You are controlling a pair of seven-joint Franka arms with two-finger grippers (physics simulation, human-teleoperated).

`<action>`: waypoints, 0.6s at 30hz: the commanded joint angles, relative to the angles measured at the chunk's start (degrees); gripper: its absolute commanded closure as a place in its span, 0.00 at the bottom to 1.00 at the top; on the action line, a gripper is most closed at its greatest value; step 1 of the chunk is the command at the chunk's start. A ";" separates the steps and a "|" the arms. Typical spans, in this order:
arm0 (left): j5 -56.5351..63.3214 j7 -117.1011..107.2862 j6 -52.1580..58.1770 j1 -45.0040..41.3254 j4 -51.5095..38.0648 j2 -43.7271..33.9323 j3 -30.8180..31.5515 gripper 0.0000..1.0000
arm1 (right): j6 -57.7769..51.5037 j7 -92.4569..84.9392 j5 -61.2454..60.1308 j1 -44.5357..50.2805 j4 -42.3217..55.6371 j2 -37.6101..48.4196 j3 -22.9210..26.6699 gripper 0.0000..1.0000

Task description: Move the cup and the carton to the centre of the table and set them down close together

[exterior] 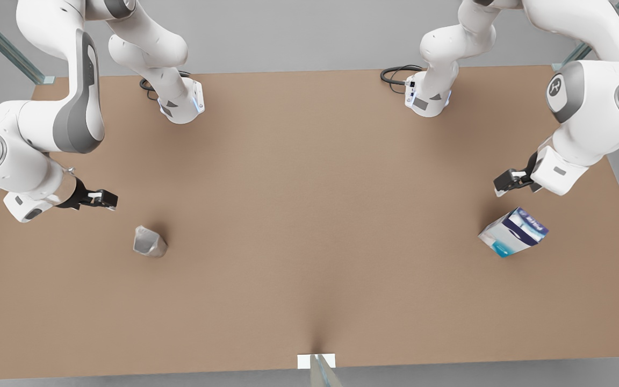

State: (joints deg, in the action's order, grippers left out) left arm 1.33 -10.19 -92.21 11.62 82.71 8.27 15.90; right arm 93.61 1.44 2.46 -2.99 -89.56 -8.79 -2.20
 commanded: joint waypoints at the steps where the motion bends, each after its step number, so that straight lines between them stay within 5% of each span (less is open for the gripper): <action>1: -0.01 -0.01 0.02 0.07 0.00 0.08 0.01 0.00 | -0.01 0.05 0.00 0.00 0.00 0.00 0.00 0.00; 9: 0.16 -0.18 2.21 0.07 0.09 1.05 0.01 0.00 | 5.62 -0.12 -0.09 -7.65 0.97 -19.68 0.35 0.00; 18: 0.16 -0.18 2.13 0.07 0.09 1.93 0.01 0.00 | 9.40 -14.26 0.17 -5.80 -0.17 -23.20 -0.26 0.00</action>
State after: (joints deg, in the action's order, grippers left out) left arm 1.48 -10.37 -90.09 11.72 82.71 10.28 15.90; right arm 103.52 -14.09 2.67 -8.83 -89.74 -31.99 -2.46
